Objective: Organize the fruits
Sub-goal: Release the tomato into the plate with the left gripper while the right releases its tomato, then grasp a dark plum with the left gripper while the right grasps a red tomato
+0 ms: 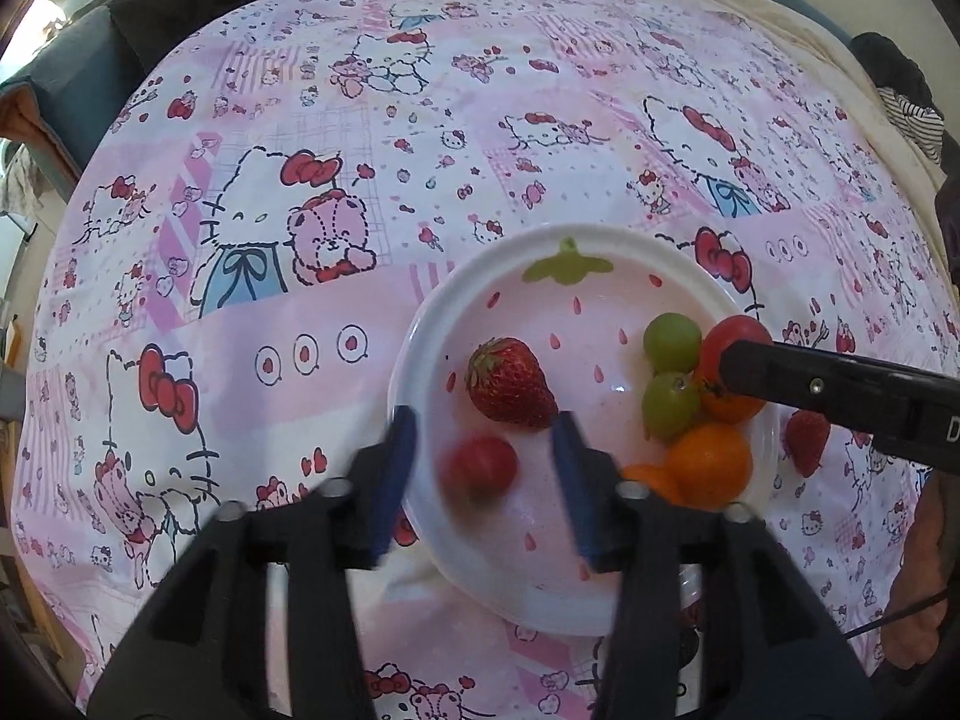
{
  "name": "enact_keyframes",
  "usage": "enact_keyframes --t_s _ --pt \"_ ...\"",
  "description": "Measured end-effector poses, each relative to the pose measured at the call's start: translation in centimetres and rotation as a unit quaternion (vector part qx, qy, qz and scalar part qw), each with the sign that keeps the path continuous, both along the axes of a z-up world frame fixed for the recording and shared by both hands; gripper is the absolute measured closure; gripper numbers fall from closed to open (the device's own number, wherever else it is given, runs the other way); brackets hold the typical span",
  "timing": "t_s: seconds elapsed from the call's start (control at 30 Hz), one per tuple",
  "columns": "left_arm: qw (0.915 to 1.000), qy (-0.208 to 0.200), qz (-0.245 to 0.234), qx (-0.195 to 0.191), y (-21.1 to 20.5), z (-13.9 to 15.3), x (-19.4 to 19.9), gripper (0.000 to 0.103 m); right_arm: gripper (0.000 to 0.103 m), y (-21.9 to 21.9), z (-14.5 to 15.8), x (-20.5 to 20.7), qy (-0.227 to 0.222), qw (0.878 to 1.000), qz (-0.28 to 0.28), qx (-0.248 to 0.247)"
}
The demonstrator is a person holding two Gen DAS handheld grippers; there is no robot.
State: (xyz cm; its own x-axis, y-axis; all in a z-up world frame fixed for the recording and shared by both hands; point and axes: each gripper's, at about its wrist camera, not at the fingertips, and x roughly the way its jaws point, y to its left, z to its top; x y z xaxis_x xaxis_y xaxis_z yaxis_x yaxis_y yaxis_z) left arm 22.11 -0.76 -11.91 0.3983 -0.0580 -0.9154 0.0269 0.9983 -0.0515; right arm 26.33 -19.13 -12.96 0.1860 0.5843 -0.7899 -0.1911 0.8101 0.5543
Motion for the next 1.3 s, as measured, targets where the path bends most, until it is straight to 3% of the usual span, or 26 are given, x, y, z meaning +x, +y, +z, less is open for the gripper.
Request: enact_keyframes --t_s 0.13,0.2,0.23,0.3,0.73,1.13,1.3 --pt "0.9999 -0.012 0.003 0.002 0.2 0.6 -0.2 0.046 0.065 -0.1 0.5 0.0 -0.005 1.000 0.000 0.012" --pt "0.9999 -0.014 0.005 0.001 0.2 0.8 -0.2 0.040 0.031 -0.3 0.9 0.0 -0.012 1.000 -0.006 0.020" --pt "0.9999 -0.015 0.007 0.000 0.3 0.9 -0.2 0.039 0.027 -0.5 1.2 -0.1 -0.020 0.999 -0.013 0.024" --pt "0.9998 -0.016 0.010 -0.004 0.4 1.0 -0.2 0.034 0.026 -0.8 1.7 -0.1 -0.033 0.999 -0.019 0.030" --pt "0.9991 -0.028 0.029 -0.010 1.1 2.0 -0.9 0.034 0.026 -2.1 3.9 -0.3 -0.057 0.997 -0.033 0.033" --pt "0.9968 -0.044 0.062 -0.024 2.5 4.4 -3.9 0.034 0.026 -3.8 7.3 -3.9 -0.089 0.995 -0.049 0.026" --pt "0.9963 -0.046 0.067 -0.028 2.8 5.0 -5.5 0.034 0.026 -4.9 7.3 -5.5 -0.083 0.994 -0.063 0.023"
